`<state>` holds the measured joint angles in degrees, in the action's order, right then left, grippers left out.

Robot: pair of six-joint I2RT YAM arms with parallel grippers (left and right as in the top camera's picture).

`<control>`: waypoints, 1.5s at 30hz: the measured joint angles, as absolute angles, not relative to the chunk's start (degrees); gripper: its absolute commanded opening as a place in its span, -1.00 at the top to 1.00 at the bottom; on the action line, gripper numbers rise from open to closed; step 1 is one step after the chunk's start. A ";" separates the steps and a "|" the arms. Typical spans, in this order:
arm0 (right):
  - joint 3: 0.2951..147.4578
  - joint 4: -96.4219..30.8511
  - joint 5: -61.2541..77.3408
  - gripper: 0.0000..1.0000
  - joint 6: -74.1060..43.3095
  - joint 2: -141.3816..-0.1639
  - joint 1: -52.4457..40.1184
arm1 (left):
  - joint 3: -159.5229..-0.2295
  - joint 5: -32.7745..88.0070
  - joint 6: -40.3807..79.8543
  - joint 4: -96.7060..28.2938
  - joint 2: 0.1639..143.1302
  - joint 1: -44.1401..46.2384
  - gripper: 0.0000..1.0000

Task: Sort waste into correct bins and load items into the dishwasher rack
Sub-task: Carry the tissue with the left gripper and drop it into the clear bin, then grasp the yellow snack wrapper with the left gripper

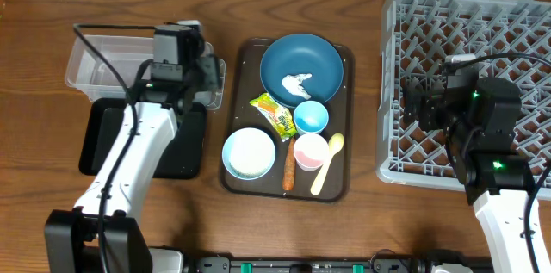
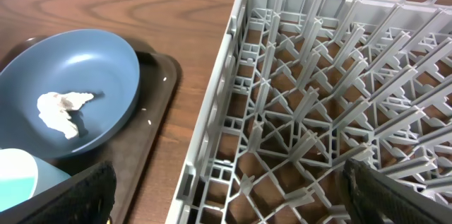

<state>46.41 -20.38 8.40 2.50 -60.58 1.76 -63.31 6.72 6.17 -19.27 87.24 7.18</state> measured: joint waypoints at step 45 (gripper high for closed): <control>46.41 -20.49 8.40 -0.98 2.50 -60.58 1.76 | -63.31 26.57 -15.09 -17.37 107.70 15.11 -0.45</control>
<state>46.41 -20.49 8.40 2.50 -60.58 1.76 -63.31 26.57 -15.09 -17.37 107.70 15.11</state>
